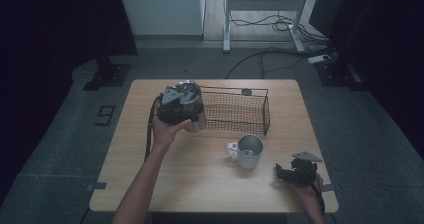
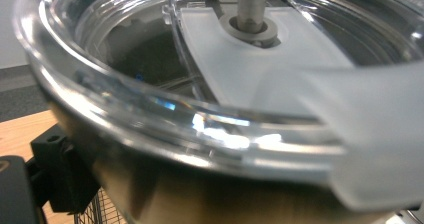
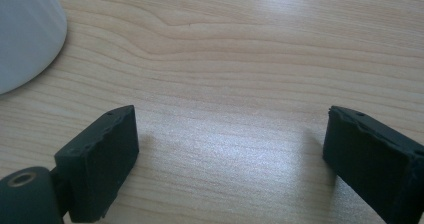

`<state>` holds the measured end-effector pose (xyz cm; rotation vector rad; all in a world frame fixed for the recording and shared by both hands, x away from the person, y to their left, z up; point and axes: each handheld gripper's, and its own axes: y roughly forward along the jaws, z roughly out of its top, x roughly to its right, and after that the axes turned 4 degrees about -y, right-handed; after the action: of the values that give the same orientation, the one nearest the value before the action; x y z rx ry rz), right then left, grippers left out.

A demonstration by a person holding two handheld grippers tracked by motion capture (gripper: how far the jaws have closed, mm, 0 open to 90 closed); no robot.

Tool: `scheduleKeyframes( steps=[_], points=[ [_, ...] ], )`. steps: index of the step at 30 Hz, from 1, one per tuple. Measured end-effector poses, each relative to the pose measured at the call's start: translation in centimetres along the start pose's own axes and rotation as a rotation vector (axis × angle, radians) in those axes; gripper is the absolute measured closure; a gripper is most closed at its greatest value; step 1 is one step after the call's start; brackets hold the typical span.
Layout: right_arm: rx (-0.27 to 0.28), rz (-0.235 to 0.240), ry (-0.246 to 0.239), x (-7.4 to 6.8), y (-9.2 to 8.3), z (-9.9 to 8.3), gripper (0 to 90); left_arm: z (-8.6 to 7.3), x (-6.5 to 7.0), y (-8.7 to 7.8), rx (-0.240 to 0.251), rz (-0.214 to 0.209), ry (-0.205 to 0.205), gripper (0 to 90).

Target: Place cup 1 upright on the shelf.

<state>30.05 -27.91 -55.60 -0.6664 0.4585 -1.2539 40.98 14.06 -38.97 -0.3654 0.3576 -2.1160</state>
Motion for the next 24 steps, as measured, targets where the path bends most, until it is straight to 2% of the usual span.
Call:
scheduleKeyframes(
  steps=[12, 14, 20, 24],
  points=[
    [0.002, 0.0, 0.0, 0.0, 0.0, 0.0, 7.4, 0.9, 0.4, 0.8, -0.008, -0.001, 0.017, 3.9],
    [0.002, 0.0, 0.0, 0.0, 0.0, 0.0, 7.5, 1.0, 0.4, 0.9, -0.006, -0.005, 0.009, 3.9],
    [0.003, -0.001, 0.0, 0.0, 0.0, 0.0, 7.6, 1.5, 0.5, 1.2, -0.013, 0.007, 0.031, 3.9],
    [0.003, -0.001, 0.0, 0.0, 0.0, 0.0, 7.7, 1.7, 0.4, 1.4, -0.01, 0.007, 0.023, 3.9]
  ],
)
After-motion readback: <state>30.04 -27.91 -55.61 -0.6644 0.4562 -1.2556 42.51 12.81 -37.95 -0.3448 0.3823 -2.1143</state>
